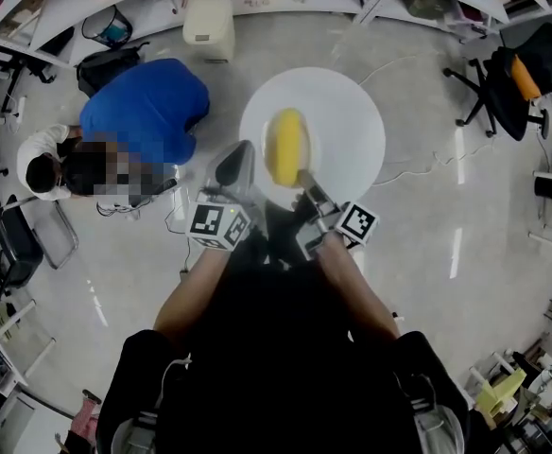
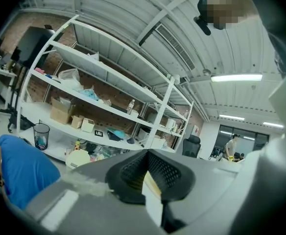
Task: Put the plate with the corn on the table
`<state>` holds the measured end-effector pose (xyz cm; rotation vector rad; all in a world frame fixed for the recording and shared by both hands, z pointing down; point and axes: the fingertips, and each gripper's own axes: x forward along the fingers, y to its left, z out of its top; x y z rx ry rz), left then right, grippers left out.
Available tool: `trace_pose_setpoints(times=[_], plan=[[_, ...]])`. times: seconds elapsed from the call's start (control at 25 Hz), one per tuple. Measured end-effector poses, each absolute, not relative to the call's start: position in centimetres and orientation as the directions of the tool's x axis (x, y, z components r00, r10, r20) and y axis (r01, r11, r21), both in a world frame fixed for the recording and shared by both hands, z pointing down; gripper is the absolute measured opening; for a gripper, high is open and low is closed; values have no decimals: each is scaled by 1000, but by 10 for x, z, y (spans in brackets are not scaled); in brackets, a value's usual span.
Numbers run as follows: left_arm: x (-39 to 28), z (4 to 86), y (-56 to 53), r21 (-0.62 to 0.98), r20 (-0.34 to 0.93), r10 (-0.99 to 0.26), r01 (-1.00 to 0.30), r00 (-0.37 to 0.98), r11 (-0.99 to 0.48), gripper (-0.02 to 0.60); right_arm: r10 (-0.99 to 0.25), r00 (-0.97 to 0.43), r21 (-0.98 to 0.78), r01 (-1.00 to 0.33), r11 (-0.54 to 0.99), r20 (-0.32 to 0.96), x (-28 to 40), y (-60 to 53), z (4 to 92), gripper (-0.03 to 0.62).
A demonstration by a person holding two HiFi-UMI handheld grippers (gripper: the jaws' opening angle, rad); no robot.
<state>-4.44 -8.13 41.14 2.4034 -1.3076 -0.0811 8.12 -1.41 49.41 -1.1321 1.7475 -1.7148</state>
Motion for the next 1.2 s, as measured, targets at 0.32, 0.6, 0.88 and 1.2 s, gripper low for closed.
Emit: trace_pose_setpoints(times=[0.32, 0.6, 0.88, 1.2], plan=[[-39, 431, -109, 378, 165, -824, -807, 542, -454, 2, -783, -572, -958, -267, -104, 244, 93, -37, 524, 46], [-35, 458, -130, 389, 185, -830, -815, 526, -430, 2, -787, -580, -969, -231, -91, 212, 94, -58, 548, 46], [-28, 485, -145, 393, 188, -833, -817, 520, -421, 2, -782, -597, -970, -242, -38, 179, 97, -79, 569, 46], [-24, 499, -157, 402, 198, -847, -829, 493, -389, 2, -781, -603, -973, -230, -21, 159, 98, -96, 592, 46]])
